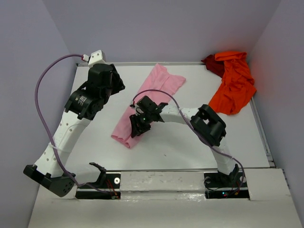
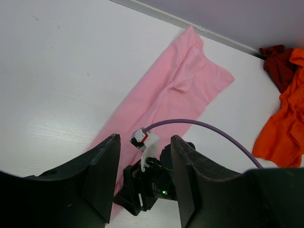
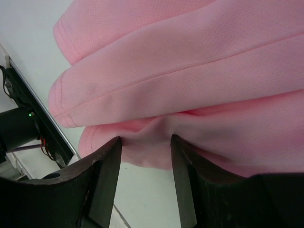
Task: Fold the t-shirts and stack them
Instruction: Rotate the rectangle-folded T-shirt at the center of the board.
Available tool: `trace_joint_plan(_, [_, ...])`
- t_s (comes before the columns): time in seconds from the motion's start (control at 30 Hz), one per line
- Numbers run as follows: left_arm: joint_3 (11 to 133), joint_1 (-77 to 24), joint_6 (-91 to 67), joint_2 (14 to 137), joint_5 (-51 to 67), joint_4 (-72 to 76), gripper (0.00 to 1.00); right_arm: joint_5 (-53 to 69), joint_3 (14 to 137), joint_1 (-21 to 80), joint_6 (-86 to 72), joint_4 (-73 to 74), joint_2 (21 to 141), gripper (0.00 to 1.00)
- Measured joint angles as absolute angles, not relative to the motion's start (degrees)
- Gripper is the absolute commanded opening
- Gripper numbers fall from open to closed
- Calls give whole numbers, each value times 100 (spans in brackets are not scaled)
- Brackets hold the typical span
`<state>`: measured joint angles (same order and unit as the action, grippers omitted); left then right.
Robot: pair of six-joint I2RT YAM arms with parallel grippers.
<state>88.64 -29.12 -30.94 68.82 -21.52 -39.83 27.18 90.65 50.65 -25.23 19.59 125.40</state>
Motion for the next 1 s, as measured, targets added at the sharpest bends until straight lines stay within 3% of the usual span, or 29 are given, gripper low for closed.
trace_joint_plan(0.3, [8670, -2882, -3109, 6882, -2165, -3822, 56, 1890, 7955, 5030, -2506, 2867, 11404, 53])
trace_joint_plan(0.63, [6536, -2840, -3424, 6670, -1678, -3166, 56, 976, 7199, 4407, -2550, 4021, 9677, 52])
trace_joint_plan(1.0, [6560, -2842, -3361, 6676, -1656, -2982, 56, 1046, 8066, 4198, -2290, 4421, 10086, 52])
